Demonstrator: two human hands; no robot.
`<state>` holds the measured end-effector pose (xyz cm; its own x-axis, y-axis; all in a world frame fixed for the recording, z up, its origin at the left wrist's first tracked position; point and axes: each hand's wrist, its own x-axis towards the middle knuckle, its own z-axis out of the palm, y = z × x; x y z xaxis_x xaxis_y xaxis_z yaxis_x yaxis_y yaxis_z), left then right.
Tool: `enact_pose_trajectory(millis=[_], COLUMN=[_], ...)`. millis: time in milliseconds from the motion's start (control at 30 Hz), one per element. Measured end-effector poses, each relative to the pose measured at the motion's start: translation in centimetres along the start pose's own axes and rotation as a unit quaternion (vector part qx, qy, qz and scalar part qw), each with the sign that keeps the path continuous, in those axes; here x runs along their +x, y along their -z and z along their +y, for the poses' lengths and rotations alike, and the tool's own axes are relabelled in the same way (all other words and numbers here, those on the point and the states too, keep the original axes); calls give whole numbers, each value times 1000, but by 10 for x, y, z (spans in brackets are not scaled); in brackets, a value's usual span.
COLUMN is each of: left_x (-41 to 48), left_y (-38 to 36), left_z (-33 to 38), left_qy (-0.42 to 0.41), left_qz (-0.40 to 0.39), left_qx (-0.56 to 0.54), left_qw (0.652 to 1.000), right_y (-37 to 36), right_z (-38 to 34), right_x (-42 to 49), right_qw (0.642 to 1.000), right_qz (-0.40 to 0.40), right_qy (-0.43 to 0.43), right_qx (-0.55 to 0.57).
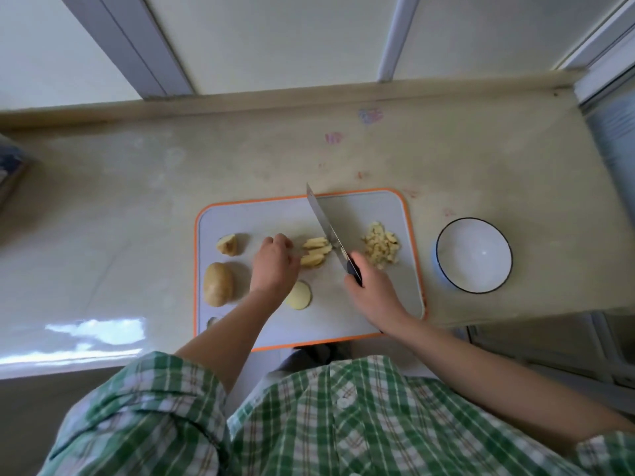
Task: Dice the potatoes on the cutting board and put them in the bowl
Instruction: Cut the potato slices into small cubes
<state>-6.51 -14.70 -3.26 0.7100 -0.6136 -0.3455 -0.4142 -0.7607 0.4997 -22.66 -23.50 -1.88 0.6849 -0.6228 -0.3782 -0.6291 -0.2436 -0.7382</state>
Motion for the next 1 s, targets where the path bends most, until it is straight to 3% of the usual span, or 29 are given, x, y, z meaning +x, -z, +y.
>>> enact_pose_trajectory(millis=[267, 500, 1000], left_x=[-8, -7, 34], left_y=[-10, -6, 9], left_z=[13, -3, 3], left_qy=[41, -148, -146], left_qz=[-11, -20, 27], left_qx=[-113, 22, 33], left_qw=[993, 989, 988], right_y=[12, 19, 28], right_z=[-7, -17, -17], right_x=[6, 7, 11], right_qw=[999, 999, 999], right_qz=[-19, 18, 23], right_qy=[-39, -18, -40], right_qx=[-16, -40, 9])
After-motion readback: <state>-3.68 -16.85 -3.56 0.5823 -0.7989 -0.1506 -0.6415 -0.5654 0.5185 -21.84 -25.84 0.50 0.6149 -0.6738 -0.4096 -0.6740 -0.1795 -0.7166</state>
